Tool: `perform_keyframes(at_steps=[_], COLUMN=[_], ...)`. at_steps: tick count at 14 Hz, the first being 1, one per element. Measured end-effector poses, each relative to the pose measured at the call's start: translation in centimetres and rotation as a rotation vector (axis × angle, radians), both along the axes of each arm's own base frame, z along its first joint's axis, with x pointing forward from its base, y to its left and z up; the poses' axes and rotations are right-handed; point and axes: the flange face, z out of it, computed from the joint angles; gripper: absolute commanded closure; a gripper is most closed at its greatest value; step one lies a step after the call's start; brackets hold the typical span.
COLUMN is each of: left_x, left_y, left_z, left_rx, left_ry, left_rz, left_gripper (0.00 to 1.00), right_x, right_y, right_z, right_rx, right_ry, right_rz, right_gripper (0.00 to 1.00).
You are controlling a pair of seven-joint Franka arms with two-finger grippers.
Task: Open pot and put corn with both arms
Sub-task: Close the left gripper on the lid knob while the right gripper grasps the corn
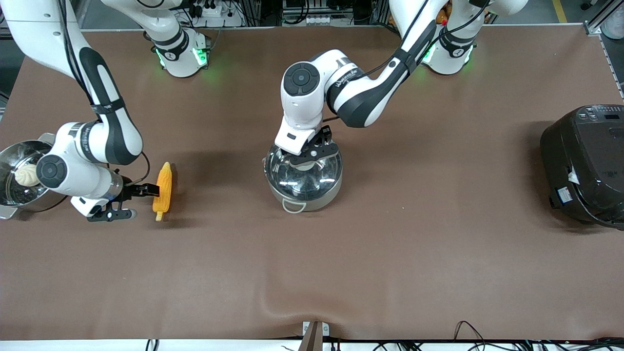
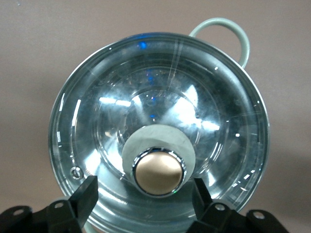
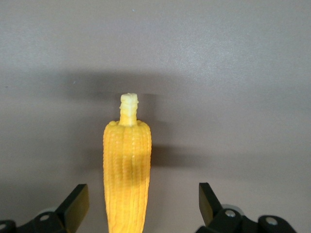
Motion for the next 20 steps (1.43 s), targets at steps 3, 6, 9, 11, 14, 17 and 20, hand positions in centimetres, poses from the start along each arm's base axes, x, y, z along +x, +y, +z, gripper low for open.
perform_keyframes(at_steps=[3,6,9,11,14,17,20], left_x=[0.3,0.4,0.5,0.5,0.5,0.5,0.6], left_y=[-0.2,-0.2,-0.2,-0.2,-0.3,-0.6,-0.5], left_z=[-1.1,-2.1,-2.1,-2.0,-2.0,-1.8,-1.6], left_rx=[-0.008,0.013,0.015,0.014,0.007,-0.001,-0.002], left_ry=[-0.004,-0.020,-0.023,-0.024,-0.028,-0.036,-0.039], left_rz=[0.002,-0.011,-0.014,-0.016,-0.018,-0.025,-0.037], left_gripper=[0.15,0.18,0.24,0.36,0.63,1.00,1.00], right_x=[-1.7,-2.1,-2.1,-2.1,-2.3,-2.3,-2.6], right_y=[0.2,0.6,1.3,2.7,3.0,2.6,1.7], right_z=[-2.9,-3.6,-4.2,-4.8,-5.5,-5.6,-5.8], right_rx=[-0.005,-0.004,-0.007,-0.009,-0.012,-0.014,-0.016], right_ry=[-0.047,-0.050,-0.057,-0.054,-0.044,-0.037,-0.012], right_rz=[0.002,0.006,-0.047,-0.072,-0.085,-0.093,-0.108], right_gripper=[0.00,0.00,0.00,0.00,0.00,0.00,0.00])
